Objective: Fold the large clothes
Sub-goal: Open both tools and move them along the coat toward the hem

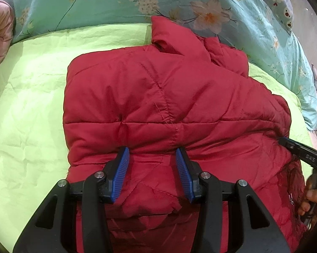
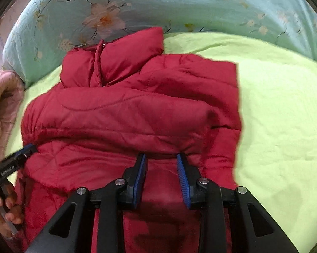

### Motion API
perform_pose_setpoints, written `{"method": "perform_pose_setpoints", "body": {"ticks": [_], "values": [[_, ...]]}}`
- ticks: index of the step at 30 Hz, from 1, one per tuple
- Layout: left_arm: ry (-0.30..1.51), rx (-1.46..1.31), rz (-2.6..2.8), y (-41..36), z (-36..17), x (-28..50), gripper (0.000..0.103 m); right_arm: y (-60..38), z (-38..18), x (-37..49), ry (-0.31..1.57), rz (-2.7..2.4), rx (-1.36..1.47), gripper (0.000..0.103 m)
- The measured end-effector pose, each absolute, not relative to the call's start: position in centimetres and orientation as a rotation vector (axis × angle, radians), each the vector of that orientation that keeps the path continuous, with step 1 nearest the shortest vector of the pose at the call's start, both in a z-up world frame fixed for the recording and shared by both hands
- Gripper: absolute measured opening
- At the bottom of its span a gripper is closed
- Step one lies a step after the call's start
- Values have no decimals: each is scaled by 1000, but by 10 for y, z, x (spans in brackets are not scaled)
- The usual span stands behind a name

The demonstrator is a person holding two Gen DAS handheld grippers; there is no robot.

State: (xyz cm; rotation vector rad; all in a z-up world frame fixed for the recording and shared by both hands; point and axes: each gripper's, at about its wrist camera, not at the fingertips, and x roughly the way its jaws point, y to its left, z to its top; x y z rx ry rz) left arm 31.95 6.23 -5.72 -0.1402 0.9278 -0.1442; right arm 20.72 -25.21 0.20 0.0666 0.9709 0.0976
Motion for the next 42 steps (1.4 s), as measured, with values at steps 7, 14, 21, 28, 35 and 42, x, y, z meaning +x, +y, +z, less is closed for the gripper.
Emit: {"method": "perform_pose_setpoints", "body": {"ticks": [7, 14, 21, 28, 35, 42], "values": [[921, -138, -147, 63, -49, 312, 47, -265, 29, 159, 951, 108, 89, 34], [894, -157, -110, 73, -32, 282, 62, -275, 37, 115, 952, 131, 106, 34], [893, -183, -98, 86, -29, 250, 62, -280, 34, 85, 958, 147, 149, 34], [882, -214, -65, 97, -26, 209, 62, -286, 32, 62, 956, 152, 184, 39], [881, -215, -32, 104, -28, 168, 62, -294, 36, 37, 942, 153, 218, 48], [890, -235, -35, 112, -31, 140, 62, -302, 37, 20, 937, 149, 238, 49]]}}
